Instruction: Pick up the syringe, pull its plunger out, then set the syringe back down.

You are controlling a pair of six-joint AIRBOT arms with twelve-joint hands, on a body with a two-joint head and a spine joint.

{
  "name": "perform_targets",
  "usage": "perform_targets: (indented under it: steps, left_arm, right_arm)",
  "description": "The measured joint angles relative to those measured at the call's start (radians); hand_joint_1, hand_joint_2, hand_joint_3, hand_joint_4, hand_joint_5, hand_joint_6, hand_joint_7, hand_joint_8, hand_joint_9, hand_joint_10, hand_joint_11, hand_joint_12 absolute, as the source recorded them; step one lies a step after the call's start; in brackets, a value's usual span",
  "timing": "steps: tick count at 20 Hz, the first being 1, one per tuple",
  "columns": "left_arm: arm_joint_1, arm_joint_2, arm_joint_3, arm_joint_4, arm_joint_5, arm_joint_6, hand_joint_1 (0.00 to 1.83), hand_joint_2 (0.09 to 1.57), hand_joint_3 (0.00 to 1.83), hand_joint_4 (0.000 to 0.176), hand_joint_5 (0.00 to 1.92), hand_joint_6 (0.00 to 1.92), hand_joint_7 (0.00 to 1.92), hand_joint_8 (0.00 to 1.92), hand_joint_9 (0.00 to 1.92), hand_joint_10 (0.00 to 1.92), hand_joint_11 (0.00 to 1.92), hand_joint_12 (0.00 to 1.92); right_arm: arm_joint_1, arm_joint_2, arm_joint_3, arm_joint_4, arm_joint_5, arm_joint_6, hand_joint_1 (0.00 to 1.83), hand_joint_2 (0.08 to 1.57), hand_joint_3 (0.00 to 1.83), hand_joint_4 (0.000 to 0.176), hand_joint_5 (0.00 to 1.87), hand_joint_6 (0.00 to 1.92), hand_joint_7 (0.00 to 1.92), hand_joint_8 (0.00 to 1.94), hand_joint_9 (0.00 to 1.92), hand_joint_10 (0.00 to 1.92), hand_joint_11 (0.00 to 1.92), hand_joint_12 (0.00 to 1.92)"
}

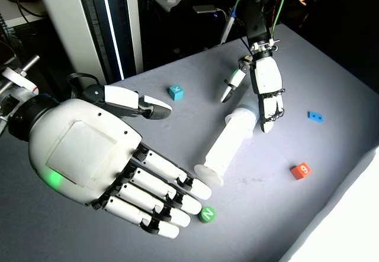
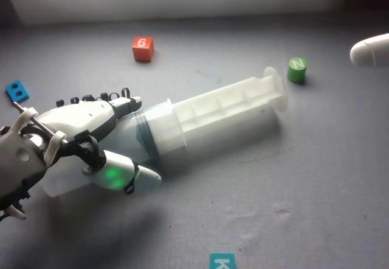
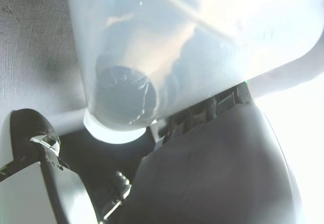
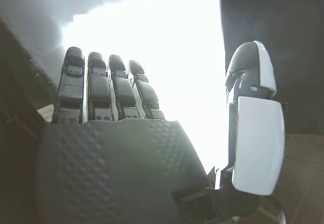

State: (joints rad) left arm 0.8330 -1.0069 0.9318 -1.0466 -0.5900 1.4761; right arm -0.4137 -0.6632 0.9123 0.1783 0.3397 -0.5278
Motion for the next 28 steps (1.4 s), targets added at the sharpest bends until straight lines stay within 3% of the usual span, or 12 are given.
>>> perform_targets:
  steps: [11,17,23,28]
  left_arm:
    - [-0.062,0.013,-0.012,0.038,0.018,0.0,0.68,0.82,0.0,0.0,0.14,0.01,0.21,0.0,0.22,0.0,0.0,0.78]
    - [-0.148,0.043,-0.027,0.061,0.048,0.048,0.67,0.81,0.0,0.0,0.13,0.0,0.22,0.0,0.24,0.0,0.0,0.74]
    - [-0.294,0.083,-0.03,0.238,0.143,0.047,0.59,0.85,0.01,0.0,0.1,0.0,0.2,0.0,0.22,0.0,0.0,0.67]
    - [-0.422,0.12,-0.051,0.385,0.285,0.042,0.58,0.84,0.0,0.0,0.1,0.0,0.21,0.0,0.23,0.0,0.0,0.69]
  right_arm:
    - [0.0,0.0,-0.009,-0.062,0.009,0.0,0.51,0.96,0.0,0.0,0.0,0.0,0.0,0.0,0.0,0.0,0.0,0.09]
    - [0.0,0.0,-0.033,-0.21,0.047,-0.013,0.51,0.97,0.0,0.0,0.0,0.0,0.0,0.0,0.0,0.0,0.0,0.03]
    - [0.0,0.0,-0.05,-0.25,0.097,-0.149,0.56,0.96,0.0,0.0,0.0,0.0,0.0,0.0,0.0,0.0,0.0,0.03]
    - [0.0,0.0,-0.05,-0.251,0.12,-0.186,0.53,0.96,0.0,0.0,0.0,0.0,0.0,0.0,0.0,0.0,0.0,0.02]
